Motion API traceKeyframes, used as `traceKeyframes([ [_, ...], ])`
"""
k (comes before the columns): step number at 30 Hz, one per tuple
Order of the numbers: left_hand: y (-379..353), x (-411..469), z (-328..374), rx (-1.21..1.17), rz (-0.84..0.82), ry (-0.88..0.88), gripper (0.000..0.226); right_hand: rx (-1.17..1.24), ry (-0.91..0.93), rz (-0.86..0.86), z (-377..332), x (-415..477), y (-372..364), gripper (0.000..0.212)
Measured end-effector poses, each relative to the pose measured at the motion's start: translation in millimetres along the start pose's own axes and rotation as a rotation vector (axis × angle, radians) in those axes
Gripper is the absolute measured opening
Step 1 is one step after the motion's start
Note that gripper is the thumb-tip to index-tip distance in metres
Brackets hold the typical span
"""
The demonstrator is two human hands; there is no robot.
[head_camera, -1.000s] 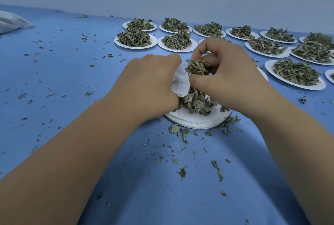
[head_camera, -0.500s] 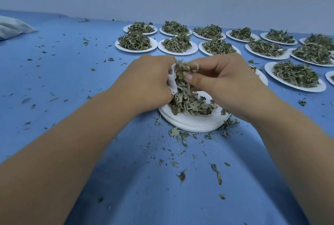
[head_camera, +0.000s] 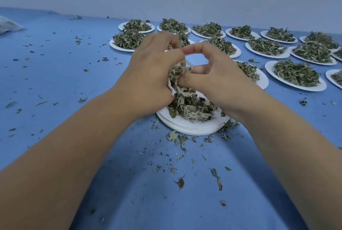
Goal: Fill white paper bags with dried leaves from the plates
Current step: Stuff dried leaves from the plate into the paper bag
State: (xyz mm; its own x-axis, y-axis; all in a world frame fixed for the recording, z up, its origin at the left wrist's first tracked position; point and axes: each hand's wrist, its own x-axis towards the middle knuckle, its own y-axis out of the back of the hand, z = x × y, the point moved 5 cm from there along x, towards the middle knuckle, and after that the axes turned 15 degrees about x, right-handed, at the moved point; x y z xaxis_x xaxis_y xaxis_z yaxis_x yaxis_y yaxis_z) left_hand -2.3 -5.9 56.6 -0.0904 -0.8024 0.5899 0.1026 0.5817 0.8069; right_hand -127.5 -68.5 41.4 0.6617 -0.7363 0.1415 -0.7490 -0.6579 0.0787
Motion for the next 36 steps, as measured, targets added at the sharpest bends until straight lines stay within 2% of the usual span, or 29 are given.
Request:
traceKeyframes([
  [5,1,-5,-9,-0.109,-0.065,0.046,0.060,-0.050,0.053,0.060,-1,2,1,0.033],
  [8,2,-12,-20,-0.228,-0.156,0.160,0.069,-0.063,0.095,0.133,-1,2,5,0.023],
  [10,7,-15,-26,-0.337,-0.198,0.268,0.060,-0.055,0.102,0.150,1,3,8,0.016],
  [13,10,-14,-31,-0.581,-0.160,0.432,0.037,-0.043,0.088,0.155,5,4,9,0.017],
  [15,11,-13,-28,-0.515,-0.122,0.418,0.017,-0.053,0.084,0.160,7,4,9,0.019],
  [17,13,-13,-25,-0.436,-0.083,0.374,0.010,-0.042,0.085,0.173,8,5,9,0.020],
  [23,7,-12,-17,-0.399,-0.093,0.383,0.019,0.018,0.070,0.209,11,7,11,0.016],
  [26,8,-14,-20,-0.522,-0.095,0.438,0.022,0.020,0.064,0.229,11,7,12,0.018],
  [30,9,-14,-26,-0.410,-0.106,0.456,0.023,0.006,0.081,0.220,9,6,11,0.017],
  [36,11,-13,-23,-0.454,-0.085,0.489,0.029,-0.040,0.087,0.274,6,4,9,0.015],
])
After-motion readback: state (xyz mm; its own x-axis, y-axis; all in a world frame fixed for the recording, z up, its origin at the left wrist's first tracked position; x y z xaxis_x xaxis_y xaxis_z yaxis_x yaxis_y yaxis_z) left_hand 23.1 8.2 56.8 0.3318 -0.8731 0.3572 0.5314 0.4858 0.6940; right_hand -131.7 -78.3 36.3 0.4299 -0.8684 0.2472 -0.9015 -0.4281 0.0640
